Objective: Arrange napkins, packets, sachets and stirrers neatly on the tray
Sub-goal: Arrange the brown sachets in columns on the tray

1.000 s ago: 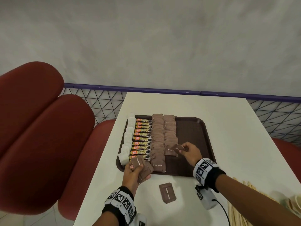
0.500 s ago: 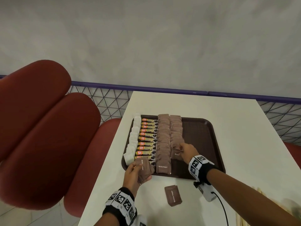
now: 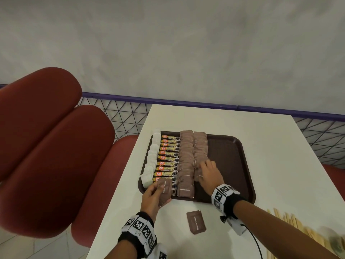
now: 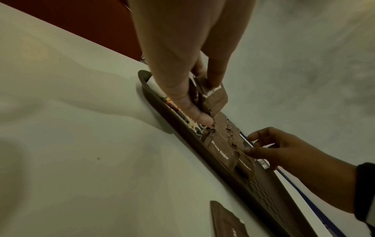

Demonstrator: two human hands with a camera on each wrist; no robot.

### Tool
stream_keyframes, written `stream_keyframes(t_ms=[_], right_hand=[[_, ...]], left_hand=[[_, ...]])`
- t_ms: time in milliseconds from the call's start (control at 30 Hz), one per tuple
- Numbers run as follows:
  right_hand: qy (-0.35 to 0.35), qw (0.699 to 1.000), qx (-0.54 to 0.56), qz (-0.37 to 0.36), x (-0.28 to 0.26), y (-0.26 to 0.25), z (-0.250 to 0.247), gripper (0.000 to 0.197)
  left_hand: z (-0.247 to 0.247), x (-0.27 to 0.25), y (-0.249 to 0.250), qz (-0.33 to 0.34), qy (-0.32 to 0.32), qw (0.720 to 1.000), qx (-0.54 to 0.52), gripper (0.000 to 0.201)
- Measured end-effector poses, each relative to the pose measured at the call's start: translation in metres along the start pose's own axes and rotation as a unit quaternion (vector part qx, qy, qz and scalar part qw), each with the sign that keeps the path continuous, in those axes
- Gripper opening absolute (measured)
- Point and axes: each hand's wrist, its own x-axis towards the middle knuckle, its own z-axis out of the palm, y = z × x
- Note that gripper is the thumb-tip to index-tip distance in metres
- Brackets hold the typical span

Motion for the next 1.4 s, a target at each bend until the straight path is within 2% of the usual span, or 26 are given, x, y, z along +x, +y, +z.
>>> stream_keyframes(t_ms=[133,233,333,367,433,533,800,1000,1167,1300,1400], right_hand=[[-0.036,0.990,0.123,-0.055,-0.022,-0.019,0.006,0.026],[-0.083,0.971,0.211,-0.072,-0.034,-0.034,0.010,0.025],[-0.095,0.955,0.268,-0.081,-0.040,-0.045,0.018,0.016],[-0.097,0.949,0.293,-0.069,-0.040,-0.048,0.020,0.013],[-0.098,0.929,0.355,-0.035,-0.039,-0.052,0.022,0.023],[-0.110,0.901,0.419,0.007,-0.040,-0.055,0.018,0.026],[-0.102,0.893,0.436,0.050,-0.032,-0.045,0.011,0.026],[-0.109,0.857,0.495,0.097,-0.029,-0.037,0.006,0.026],[-0.108,0.881,0.453,0.081,-0.024,-0.019,-0.001,0.009],[-0.045,0.913,0.391,0.110,-0.017,0.005,-0.010,0.003],[0.012,0.946,0.293,0.136,-0.010,0.022,-0.021,0.006]], left_hand=[[0.003,0.000,-0.003,0.014,-0.004,1.000,0.016,0.024],[0.009,-0.001,-0.005,0.031,-0.010,0.999,0.023,0.022],[0.014,-0.003,-0.007,0.038,-0.014,0.999,0.017,0.020],[0.015,-0.004,-0.007,0.036,-0.018,0.999,0.016,0.020],[0.015,-0.005,-0.008,0.029,-0.029,0.999,0.015,0.023],[0.015,-0.007,-0.008,0.022,-0.044,0.999,0.013,0.028],[0.013,-0.011,-0.006,0.006,-0.058,0.998,-0.007,0.028],[0.012,-0.010,-0.006,0.005,-0.054,0.999,0.008,0.037],[0.007,-0.008,-0.005,0.009,-0.031,0.999,-0.018,0.050],[0.005,-0.006,-0.004,0.006,-0.018,0.999,-0.036,0.049],[0.004,-0.003,-0.005,0.001,-0.002,0.999,-0.040,0.044]])
